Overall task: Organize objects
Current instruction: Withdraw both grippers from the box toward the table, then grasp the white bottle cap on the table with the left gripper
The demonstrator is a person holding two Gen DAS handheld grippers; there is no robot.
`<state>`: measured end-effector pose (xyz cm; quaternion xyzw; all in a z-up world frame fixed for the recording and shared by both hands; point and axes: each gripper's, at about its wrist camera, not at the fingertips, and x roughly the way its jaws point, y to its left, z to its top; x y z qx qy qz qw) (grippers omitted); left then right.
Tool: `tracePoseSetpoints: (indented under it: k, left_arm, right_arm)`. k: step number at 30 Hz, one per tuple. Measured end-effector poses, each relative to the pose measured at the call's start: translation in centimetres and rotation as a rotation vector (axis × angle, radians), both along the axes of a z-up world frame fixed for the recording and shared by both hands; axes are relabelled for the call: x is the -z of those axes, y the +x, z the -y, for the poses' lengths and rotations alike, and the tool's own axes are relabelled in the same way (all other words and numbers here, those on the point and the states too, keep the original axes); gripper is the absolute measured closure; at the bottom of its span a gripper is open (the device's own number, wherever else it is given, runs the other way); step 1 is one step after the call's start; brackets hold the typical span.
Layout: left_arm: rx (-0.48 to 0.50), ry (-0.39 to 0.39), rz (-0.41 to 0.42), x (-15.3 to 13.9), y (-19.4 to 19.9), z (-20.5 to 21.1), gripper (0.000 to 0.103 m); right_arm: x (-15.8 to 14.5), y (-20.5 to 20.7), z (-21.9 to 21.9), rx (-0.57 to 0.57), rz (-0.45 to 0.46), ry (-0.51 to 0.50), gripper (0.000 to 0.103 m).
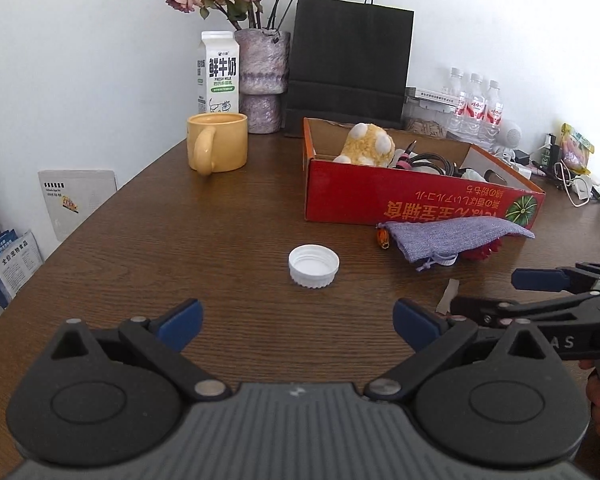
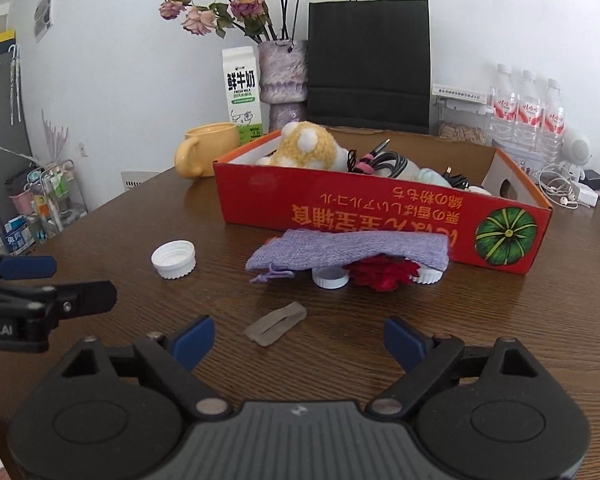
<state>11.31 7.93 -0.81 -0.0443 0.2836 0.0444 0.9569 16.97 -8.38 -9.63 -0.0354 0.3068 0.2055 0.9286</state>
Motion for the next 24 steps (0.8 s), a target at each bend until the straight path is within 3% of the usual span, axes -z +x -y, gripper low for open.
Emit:
tracePoseSetpoints:
  k: [4,7,8,10,18,24]
  left_arm:
    - [0.0,-0.013,-0.006,0.1,-0.4,-0.4,0.0]
    - [0.001,-0.017,-0.002,0.0,-0.8,-0.6,0.0]
    - [0.002,-0.019,-0.001,-0.1,-0.8,-0.7,0.0]
    - [-0.002,-0.021,-0.002,0.0,-0.8,-0.8,0.0]
    - [-0.004,-0.028,-0.019,0.5,-0.1,-0.7,0.0]
    - [-0.017,0.015,-0.039,0.5,2.8,0.2,0.0]
  right_arm:
    - [0.6,1.9,-1.7,0.029,-0.05,-0.017,0.038]
    - [0.8,2.1,-2.5,0.038,-0.028,-0.054,0.071]
    - [0.7,1.9,-2.4,0.028,-0.031,-0.038,0.088]
    - [0.5,1.2,-1.8,0.027,-0.011,-0.022,0.097]
    - [-0.5,-2.3,3.9,0.058,0.077,0.051,0.098]
    - [-0.8,-2.5,8.6,0.187,0.13,0.045,0.098]
